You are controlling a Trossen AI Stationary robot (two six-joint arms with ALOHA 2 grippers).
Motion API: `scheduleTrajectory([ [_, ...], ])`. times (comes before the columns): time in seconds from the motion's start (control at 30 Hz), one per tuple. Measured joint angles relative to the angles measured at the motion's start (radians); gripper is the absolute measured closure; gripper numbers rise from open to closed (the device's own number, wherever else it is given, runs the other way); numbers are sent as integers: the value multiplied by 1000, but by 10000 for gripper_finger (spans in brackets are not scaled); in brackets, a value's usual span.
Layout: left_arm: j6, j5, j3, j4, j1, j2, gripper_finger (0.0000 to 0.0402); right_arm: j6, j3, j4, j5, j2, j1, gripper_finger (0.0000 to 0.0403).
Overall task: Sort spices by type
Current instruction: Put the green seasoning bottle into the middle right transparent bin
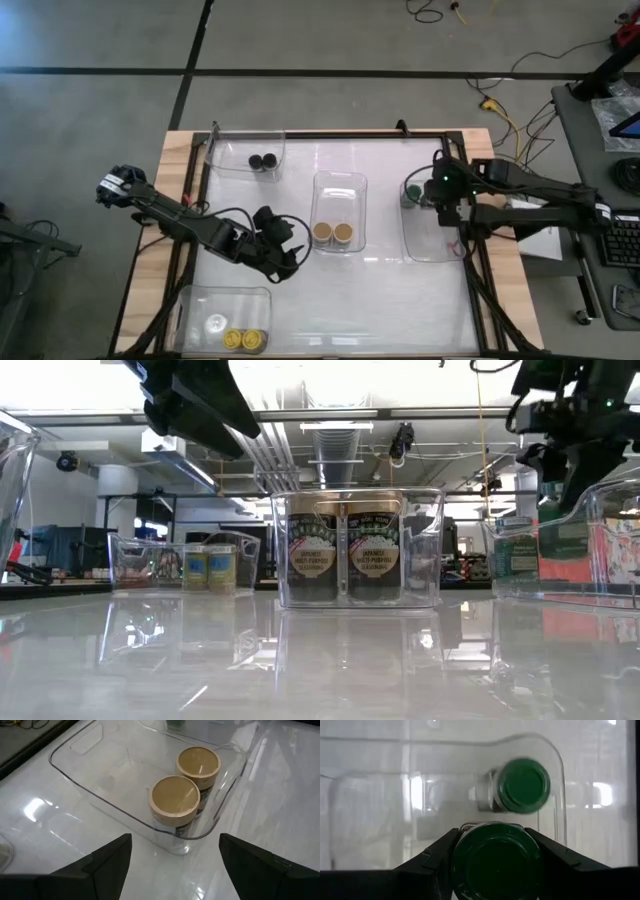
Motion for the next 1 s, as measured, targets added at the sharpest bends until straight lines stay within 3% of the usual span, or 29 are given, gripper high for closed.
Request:
scheduleTrajectory([
  [0.2, -11, 0, 0, 0, -1, 0, 119, -23, -59, 7, -72, 2, -80, 207],
  [0.37, -20, 1, 0, 0, -1, 0, 119, -53, -96, 68, -71, 0, -118, 210],
  [1.0, -26, 17, 0, 0, -1, 0, 119, -211, -100, 133, -130, 74, -249, 206],
])
